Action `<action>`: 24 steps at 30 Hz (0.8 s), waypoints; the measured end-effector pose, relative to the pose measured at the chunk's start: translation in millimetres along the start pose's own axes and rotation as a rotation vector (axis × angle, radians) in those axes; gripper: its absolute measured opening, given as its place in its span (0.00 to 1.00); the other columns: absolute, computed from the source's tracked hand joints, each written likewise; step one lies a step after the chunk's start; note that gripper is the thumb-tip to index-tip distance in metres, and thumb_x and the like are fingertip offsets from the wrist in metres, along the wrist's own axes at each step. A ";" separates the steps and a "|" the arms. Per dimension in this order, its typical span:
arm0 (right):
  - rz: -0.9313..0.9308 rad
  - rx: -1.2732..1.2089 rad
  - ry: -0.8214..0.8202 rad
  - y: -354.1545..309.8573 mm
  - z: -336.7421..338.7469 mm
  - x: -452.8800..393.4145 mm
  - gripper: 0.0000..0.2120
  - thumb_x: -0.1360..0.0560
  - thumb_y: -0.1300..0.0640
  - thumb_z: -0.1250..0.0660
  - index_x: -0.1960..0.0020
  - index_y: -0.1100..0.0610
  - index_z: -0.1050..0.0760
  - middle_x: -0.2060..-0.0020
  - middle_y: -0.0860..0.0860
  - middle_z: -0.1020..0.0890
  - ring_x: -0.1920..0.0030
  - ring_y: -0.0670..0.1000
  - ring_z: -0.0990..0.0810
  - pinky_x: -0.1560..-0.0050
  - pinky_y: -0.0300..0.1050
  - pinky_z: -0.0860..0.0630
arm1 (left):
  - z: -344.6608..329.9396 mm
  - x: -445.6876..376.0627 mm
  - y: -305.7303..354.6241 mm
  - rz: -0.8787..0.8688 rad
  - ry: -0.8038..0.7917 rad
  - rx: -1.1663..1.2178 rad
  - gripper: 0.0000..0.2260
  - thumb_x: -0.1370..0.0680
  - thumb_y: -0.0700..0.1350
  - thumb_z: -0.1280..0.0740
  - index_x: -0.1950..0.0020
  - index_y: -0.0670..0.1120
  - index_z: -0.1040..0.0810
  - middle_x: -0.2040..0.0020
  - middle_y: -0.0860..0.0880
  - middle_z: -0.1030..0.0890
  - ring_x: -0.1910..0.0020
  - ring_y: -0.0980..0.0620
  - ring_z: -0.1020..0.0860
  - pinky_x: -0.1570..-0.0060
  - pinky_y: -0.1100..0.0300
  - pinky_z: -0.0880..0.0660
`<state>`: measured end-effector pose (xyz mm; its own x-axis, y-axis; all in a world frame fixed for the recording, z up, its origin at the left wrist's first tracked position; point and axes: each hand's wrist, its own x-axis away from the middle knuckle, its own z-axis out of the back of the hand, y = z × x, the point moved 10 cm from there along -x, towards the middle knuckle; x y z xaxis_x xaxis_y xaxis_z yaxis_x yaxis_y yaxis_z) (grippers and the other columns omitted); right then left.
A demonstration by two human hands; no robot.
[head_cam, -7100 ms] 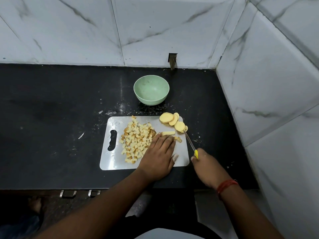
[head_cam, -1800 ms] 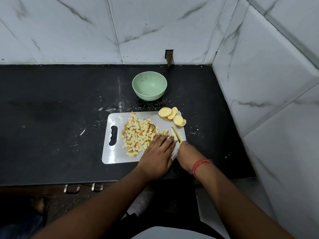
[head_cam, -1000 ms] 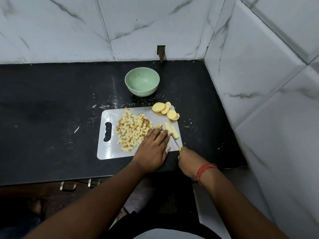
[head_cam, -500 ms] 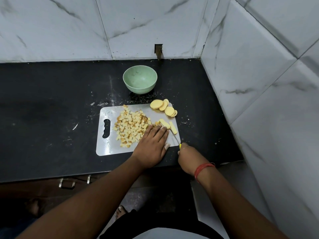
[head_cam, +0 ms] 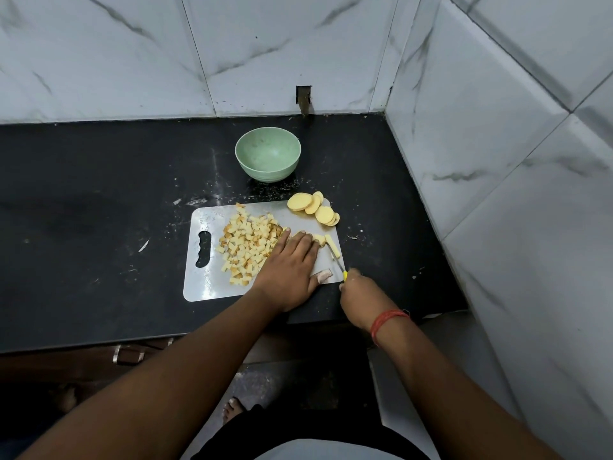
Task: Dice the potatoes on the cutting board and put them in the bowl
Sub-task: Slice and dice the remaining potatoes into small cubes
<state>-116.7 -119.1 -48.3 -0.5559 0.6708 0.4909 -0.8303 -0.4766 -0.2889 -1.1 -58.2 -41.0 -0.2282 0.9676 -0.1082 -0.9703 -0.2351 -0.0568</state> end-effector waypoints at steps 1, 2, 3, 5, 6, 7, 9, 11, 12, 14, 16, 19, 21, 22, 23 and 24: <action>-0.002 -0.012 -0.008 -0.6 0.5 0.2 0.16 0.19 0.59 0.42 0.33 0.62 0.36 0.43 0.62 0.22 0.45 0.60 0.20 0.56 0.44 0.31 | 1.2 -1.0 0.9 -0.003 0.000 -0.010 0.35 0.16 0.63 0.54 0.24 0.39 0.30 0.27 0.39 0.27 0.25 0.40 0.32 0.20 0.40 0.45; -0.007 -0.020 -0.011 -1.1 1.7 0.1 0.15 0.20 0.60 0.42 0.34 0.62 0.35 0.43 0.62 0.22 0.45 0.60 0.20 0.56 0.45 0.31 | 1.7 -2.4 2.2 -0.004 -0.004 -0.017 0.35 0.17 0.63 0.55 0.23 0.39 0.30 0.28 0.40 0.27 0.26 0.40 0.31 0.20 0.40 0.46; -0.013 -0.027 -0.013 -2.0 3.6 -0.9 0.14 0.20 0.60 0.42 0.35 0.62 0.35 0.43 0.62 0.22 0.45 0.60 0.20 0.56 0.45 0.30 | 2.0 -4.7 2.0 -0.001 -0.011 -0.024 0.35 0.17 0.63 0.56 0.23 0.40 0.30 0.28 0.41 0.27 0.27 0.41 0.31 0.20 0.40 0.48; -0.025 -0.035 -0.022 -4.4 7.1 -2.1 0.14 0.19 0.61 0.43 0.34 0.62 0.35 0.43 0.61 0.22 0.45 0.60 0.21 0.56 0.46 0.30 | 2.7 -7.7 -0.4 0.024 -0.031 -0.041 0.36 0.17 0.64 0.59 0.22 0.41 0.32 0.29 0.42 0.28 0.29 0.42 0.31 0.20 0.39 0.50; -0.029 -0.041 -0.019 -6.3 10.2 -2.6 0.15 0.19 0.62 0.43 0.34 0.62 0.35 0.43 0.61 0.22 0.45 0.59 0.21 0.56 0.45 0.30 | 2.7 -9.0 -2.2 0.038 -0.043 -0.054 0.37 0.17 0.64 0.60 0.21 0.41 0.33 0.29 0.43 0.28 0.29 0.42 0.31 0.20 0.38 0.51; -0.030 -0.046 -0.016 -7.2 12.3 -2.4 0.15 0.19 0.62 0.43 0.34 0.62 0.35 0.43 0.61 0.22 0.45 0.59 0.21 0.56 0.45 0.30 | 2.0 -9.6 -2.7 0.049 -0.056 -0.066 0.38 0.17 0.65 0.61 0.21 0.42 0.33 0.29 0.43 0.29 0.30 0.41 0.31 0.21 0.37 0.51; -0.010 -0.040 -0.001 -11.2 16.6 -2.0 0.14 0.19 0.61 0.43 0.34 0.62 0.35 0.44 0.61 0.22 0.46 0.58 0.21 0.57 0.45 0.31 | 1.4 -10.8 -2.2 0.062 -0.066 -0.083 0.38 0.18 0.65 0.62 0.21 0.42 0.34 0.29 0.43 0.29 0.31 0.41 0.31 0.21 0.36 0.51; 0.013 -0.034 0.003 -14.5 18.3 -1.9 0.14 0.19 0.61 0.43 0.35 0.62 0.35 0.45 0.60 0.21 0.47 0.58 0.20 0.57 0.45 0.31 | 1.9 -11.3 -2.2 0.074 -0.042 -0.068 0.37 0.17 0.65 0.60 0.21 0.41 0.33 0.30 0.42 0.29 0.32 0.41 0.30 0.21 0.37 0.50; 0.024 -0.034 0.005 -15.7 18.6 -2.0 0.13 0.19 0.61 0.44 0.35 0.62 0.34 0.45 0.60 0.21 0.47 0.58 0.20 0.57 0.45 0.30 | 2.2 -10.5 -2.3 0.077 -0.025 -0.052 0.36 0.17 0.64 0.58 0.22 0.41 0.32 0.30 0.42 0.28 0.32 0.41 0.29 0.21 0.37 0.49; 0.041 -0.044 0.016 -18.7 20.6 -4.5 0.12 0.19 0.60 0.44 0.37 0.62 0.34 0.45 0.60 0.21 0.48 0.58 0.20 0.56 0.45 0.30 | 0.9 -7.2 -5.1 0.079 0.000 -0.032 0.35 0.16 0.63 0.55 0.23 0.39 0.31 0.29 0.41 0.27 0.29 0.41 0.30 0.21 0.39 0.46; 0.049 -0.050 0.016 -21.4 21.5 -7.0 0.10 0.19 0.60 0.45 0.39 0.62 0.33 0.46 0.60 0.21 0.48 0.59 0.20 0.56 0.45 0.29 | -1.8 -2.3 -8.9 0.081 0.009 -0.026 0.35 0.16 0.63 0.54 0.24 0.38 0.30 0.26 0.40 0.28 0.26 0.41 0.31 0.20 0.40 0.44; 0.053 -0.038 0.004 -26.6 21.6 -9.3 0.10 0.18 0.61 0.45 0.38 0.62 0.34 0.46 0.60 0.20 0.48 0.58 0.20 0.57 0.44 0.30 | -3.6 1.0 -11.1 0.071 0.007 -0.021 0.35 0.16 0.63 0.55 0.24 0.39 0.29 0.26 0.40 0.27 0.25 0.41 0.30 0.21 0.42 0.42; 0.056 -0.023 -0.001 -30.1 22.1 -10.2 0.11 0.19 0.62 0.45 0.37 0.63 0.34 0.46 0.61 0.20 0.47 0.58 0.20 0.57 0.45 0.30 | -3.6 -1.0 -11.8 0.071 -0.001 -0.013 0.35 0.16 0.63 0.55 0.23 0.39 0.29 0.26 0.40 0.27 0.26 0.41 0.30 0.21 0.42 0.42; 0.058 -0.017 0.000 -31.7 22.4 -10.4 0.12 0.19 0.63 0.44 0.37 0.64 0.35 0.46 0.61 0.20 0.47 0.59 0.20 0.57 0.45 0.30 | -2.9 -2.1 -11.3 0.071 -0.003 -0.011 0.35 0.16 0.63 0.55 0.23 0.39 0.29 0.26 0.40 0.27 0.26 0.41 0.30 0.21 0.42 0.42; 0.060 -0.014 0.002 -33.8 22.8 -11.3 0.12 0.19 0.63 0.44 0.36 0.64 0.35 0.46 0.61 0.20 0.47 0.59 0.20 0.57 0.45 0.30 | -2.5 -3.2 -11.1 0.070 -0.001 -0.014 0.35 0.16 0.63 0.54 0.24 0.38 0.29 0.26 0.40 0.26 0.26 0.41 0.30 0.21 0.41 0.42; 0.060 -0.015 0.003 -35.1 23.0 -12.0 0.12 0.19 0.63 0.44 0.36 0.64 0.35 0.46 0.61 0.20 0.47 0.59 0.20 0.57 0.45 0.30 | -1.8 -3.8 -10.4 0.069 0.002 -0.018 0.35 0.16 0.62 0.54 0.24 0.38 0.29 0.26 0.40 0.26 0.27 0.41 0.30 0.21 0.41 0.42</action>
<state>-79.9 -123.5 -25.1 -0.6046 0.6428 0.4703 -0.7961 -0.5073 -0.3300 10.1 -59.6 -41.8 -0.2946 0.9488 -0.1142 -0.9506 -0.3032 -0.0666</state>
